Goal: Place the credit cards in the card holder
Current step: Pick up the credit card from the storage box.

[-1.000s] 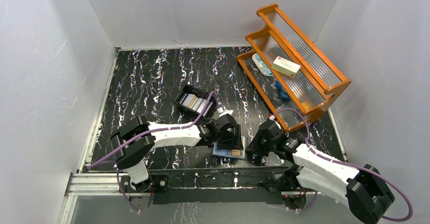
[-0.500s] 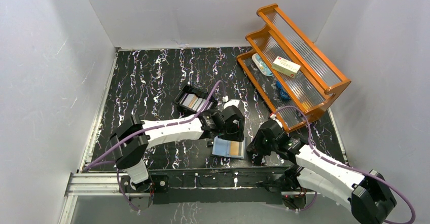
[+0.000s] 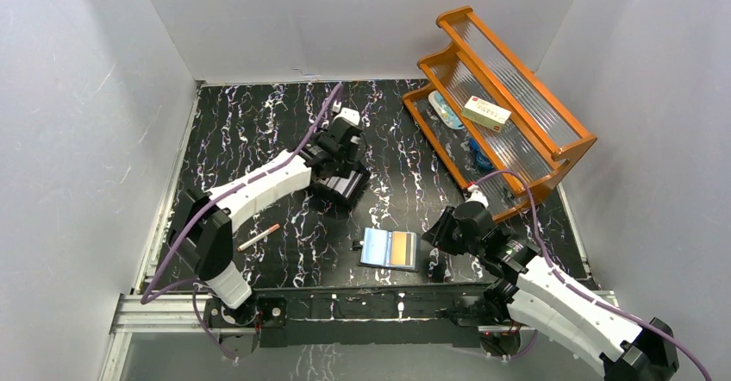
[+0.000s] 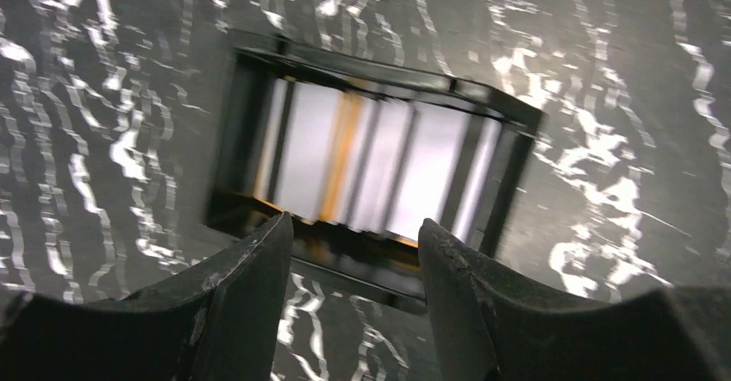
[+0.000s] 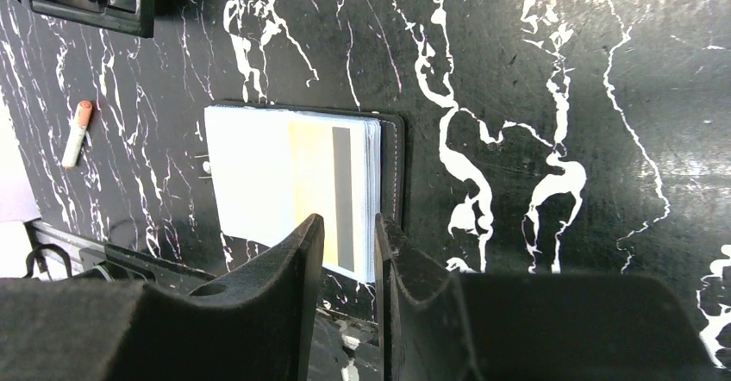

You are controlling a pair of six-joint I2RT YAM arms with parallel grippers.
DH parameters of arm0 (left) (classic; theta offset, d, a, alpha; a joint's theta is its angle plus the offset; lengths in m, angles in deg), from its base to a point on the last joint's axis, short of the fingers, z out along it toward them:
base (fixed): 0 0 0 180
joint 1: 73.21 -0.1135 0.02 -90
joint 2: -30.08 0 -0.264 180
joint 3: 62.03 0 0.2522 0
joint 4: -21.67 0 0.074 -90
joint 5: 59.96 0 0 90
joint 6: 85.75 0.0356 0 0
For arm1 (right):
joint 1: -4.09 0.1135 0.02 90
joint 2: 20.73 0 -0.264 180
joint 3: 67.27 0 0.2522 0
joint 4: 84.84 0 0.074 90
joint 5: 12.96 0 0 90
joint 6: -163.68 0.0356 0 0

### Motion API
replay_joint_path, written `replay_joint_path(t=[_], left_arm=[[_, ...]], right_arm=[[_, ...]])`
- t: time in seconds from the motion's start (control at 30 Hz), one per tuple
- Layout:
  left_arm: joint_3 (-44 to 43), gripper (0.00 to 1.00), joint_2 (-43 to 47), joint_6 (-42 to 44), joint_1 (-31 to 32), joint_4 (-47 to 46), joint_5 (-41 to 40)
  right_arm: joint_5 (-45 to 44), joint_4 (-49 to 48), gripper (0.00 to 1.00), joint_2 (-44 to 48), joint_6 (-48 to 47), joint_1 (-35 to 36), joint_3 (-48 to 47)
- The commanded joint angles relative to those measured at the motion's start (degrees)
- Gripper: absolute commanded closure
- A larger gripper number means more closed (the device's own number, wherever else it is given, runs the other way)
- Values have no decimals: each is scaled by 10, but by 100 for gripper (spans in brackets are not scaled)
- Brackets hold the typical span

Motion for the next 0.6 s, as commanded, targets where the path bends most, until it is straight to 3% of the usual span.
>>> replay_joint_path(t=[0.0,0.2,0.57], left_arm=[[10,46,11,144,-44,-42,-30],[25,46,-55,218,-79,-101,-4],[41,44,-120,243,-85,-154,21]], right_arm=[[-29,10,63,13,-12,2,-26],[-33,17,63,11,-17,2,-39],[-48,27,63,22,-17,2,-43]])
